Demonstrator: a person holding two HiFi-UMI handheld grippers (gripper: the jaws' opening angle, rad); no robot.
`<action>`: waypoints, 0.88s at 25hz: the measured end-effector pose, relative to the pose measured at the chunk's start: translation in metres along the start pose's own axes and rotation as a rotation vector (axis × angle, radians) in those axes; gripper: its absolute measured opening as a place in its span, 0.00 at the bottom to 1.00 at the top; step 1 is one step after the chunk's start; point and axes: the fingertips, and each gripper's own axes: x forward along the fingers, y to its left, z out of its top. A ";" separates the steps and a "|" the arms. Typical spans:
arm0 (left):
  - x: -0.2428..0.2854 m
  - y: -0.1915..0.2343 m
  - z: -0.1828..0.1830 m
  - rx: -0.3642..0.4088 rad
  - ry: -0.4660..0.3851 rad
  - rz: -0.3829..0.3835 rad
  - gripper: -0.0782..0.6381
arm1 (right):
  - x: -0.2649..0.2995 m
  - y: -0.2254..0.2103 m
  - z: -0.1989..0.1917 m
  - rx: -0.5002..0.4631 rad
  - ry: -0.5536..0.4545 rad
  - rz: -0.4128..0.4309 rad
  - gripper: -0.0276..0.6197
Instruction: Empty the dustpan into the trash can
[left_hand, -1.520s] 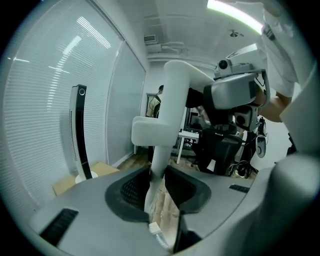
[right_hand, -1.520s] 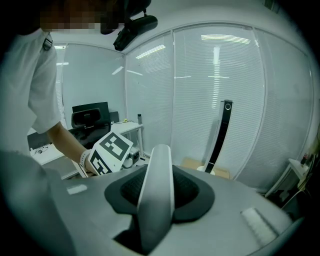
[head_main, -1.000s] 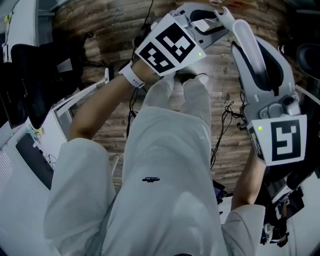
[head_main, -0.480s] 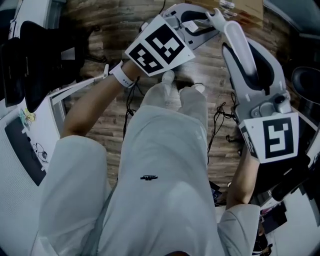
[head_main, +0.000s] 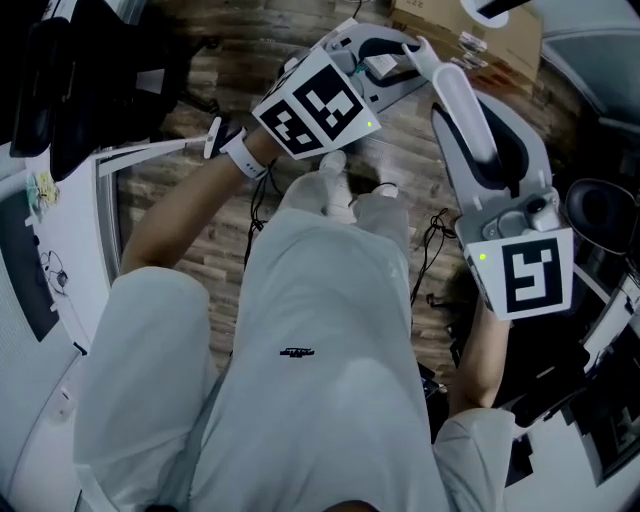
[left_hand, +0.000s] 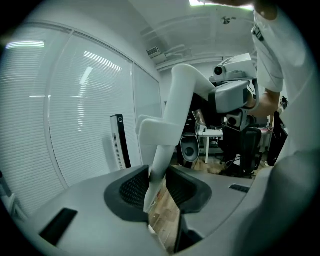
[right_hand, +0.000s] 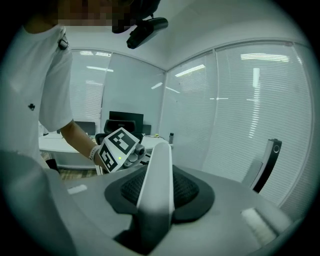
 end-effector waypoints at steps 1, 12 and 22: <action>-0.004 0.000 -0.003 0.006 -0.004 0.012 0.26 | 0.002 0.004 0.000 -0.009 -0.012 0.017 0.24; -0.039 -0.008 -0.049 0.052 -0.030 0.147 0.25 | 0.020 0.056 -0.021 -0.117 -0.059 0.169 0.24; -0.071 -0.017 -0.084 -0.003 -0.026 0.282 0.26 | 0.028 0.100 -0.045 -0.292 -0.004 0.353 0.24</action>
